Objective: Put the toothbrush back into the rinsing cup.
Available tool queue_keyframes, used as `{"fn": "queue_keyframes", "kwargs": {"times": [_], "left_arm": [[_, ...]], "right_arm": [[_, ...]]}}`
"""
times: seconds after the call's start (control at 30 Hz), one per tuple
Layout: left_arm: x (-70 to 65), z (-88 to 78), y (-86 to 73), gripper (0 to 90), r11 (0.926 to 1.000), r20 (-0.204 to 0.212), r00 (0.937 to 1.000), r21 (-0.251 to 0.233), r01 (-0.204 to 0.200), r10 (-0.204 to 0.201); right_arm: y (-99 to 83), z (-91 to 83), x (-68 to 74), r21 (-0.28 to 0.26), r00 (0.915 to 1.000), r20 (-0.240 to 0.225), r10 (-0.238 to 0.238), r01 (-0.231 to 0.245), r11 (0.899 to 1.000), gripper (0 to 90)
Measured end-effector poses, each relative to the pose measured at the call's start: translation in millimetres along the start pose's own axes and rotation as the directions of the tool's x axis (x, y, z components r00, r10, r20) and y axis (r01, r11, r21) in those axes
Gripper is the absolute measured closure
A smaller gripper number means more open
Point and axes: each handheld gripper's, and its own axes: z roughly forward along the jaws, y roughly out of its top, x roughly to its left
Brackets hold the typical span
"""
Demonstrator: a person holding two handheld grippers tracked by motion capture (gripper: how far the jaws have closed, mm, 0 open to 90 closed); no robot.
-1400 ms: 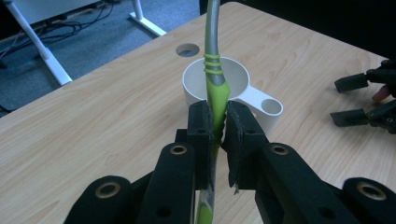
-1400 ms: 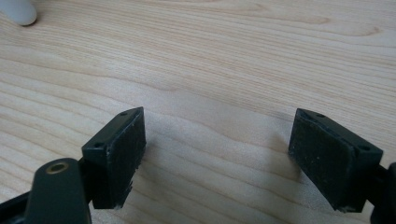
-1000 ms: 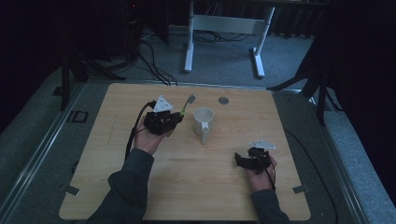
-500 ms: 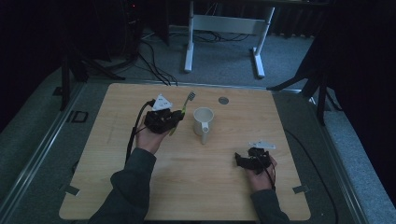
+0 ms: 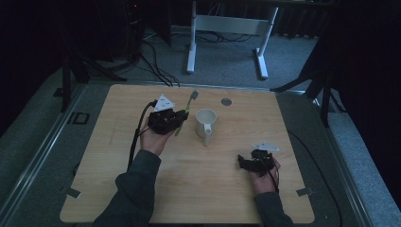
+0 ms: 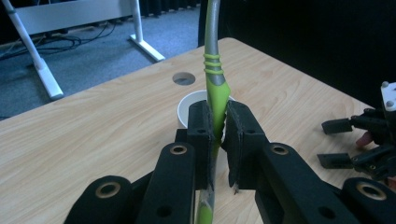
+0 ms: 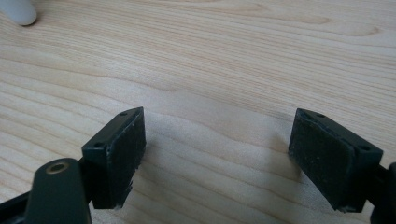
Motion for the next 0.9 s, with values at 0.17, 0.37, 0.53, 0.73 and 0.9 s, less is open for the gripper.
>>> {"fn": "queue_keyframes", "kwargs": {"times": [0.17,0.37,0.53,0.73,0.9], "left_arm": [[-1.4,0.2,0.7,80.9,0.9996,0.013,0.9999,-0.029,-0.006,0.006],[-2.1,2.5,1.7,80.9,0.9993,0.017,0.9999,-0.037,-0.003,0.004],[-3.2,3.8,3.6,80.9,0.9991,0.019,0.9998,-0.042,-0.004,0.005],[-5.4,4.8,5.3,80.9,0.9982,0.021,0.9996,-0.057,-0.018,0.019],[-7.2,6.8,7.1,80.9,0.9979,0.028,0.9994,-0.062,-0.017,0.019]], "right_arm": [[0.0,0.0,0.0,0.0,1.0,0.0,0.0,0.0,1.0,18.4],[0.0,0.0,0.0,0.0,1.0,0.0,0.0,0.0,1.0,18.4],[0.0,0.0,0.0,0.0,1.0,0.0,0.0,0.0,1.0,18.4],[0.0,0.0,0.0,0.0,1.0,0.0,0.0,0.0,1.0,18.5],[0.0,0.0,0.0,0.0,1.0,0.0,0.0,0.0,1.0,18.5]]}}
